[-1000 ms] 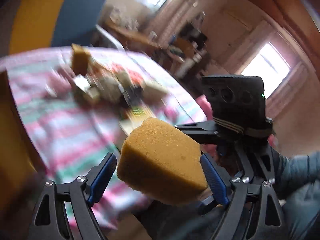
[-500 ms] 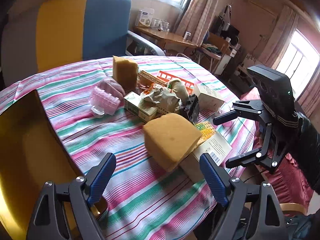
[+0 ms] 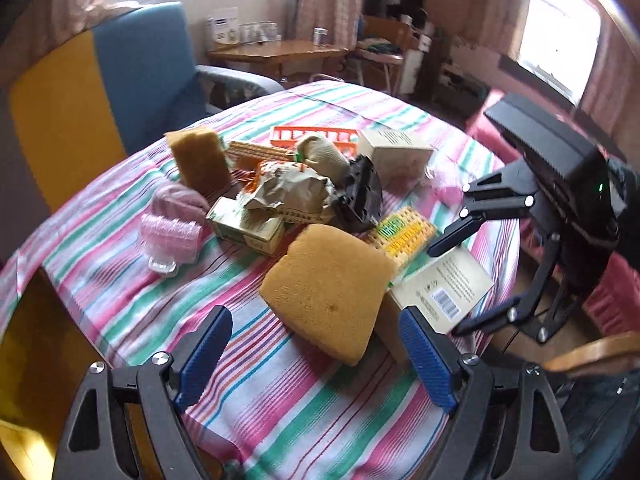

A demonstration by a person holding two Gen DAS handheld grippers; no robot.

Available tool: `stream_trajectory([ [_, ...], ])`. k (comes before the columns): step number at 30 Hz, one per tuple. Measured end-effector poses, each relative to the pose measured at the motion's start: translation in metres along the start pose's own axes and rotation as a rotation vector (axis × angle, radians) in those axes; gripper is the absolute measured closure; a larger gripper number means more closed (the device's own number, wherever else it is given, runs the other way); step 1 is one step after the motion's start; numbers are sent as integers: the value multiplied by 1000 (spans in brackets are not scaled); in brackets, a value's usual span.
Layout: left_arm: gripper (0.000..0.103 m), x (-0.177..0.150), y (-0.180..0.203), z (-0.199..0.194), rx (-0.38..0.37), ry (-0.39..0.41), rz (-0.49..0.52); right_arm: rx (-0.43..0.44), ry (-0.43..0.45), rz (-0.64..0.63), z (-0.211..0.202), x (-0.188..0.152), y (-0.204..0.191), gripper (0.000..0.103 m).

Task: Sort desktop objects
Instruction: 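Grasp the white barcode box with the right tool while the left tool holds the sponge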

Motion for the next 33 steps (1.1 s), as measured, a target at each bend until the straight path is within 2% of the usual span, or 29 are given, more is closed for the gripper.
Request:
stream_trajectory([
  [2,16,4,4,5,-4,-26,64,-33,5,23,0,-7,3,39],
  [8,16,15,4,27,-48,-107,165,-40,59,102,-1,-17,8,39],
  [13,16,23,0,35,-134,-97,121,-12,68,160,4,-22,13,39],
  [19,16,19,4,51,-174,-110,80,2,77,217,10,-29,16,38],
  [24,23,16,-10,53,-217,-88,-72,-24,88,224,8,-32,11,40],
  [29,27,5,-9,44,-181,-58,-151,-68,103,229,-2,-38,1,44],
  [33,27,-4,-5,39,-130,-51,-199,-88,124,259,-9,-45,-5,47],
])
Point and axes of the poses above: each gripper's, at about its wrist camera, not at the fingertips, and z roughly the way its jaws point, y to its right, x to its top, the point moved 4 cm from there along z, roughly the way its jaws point
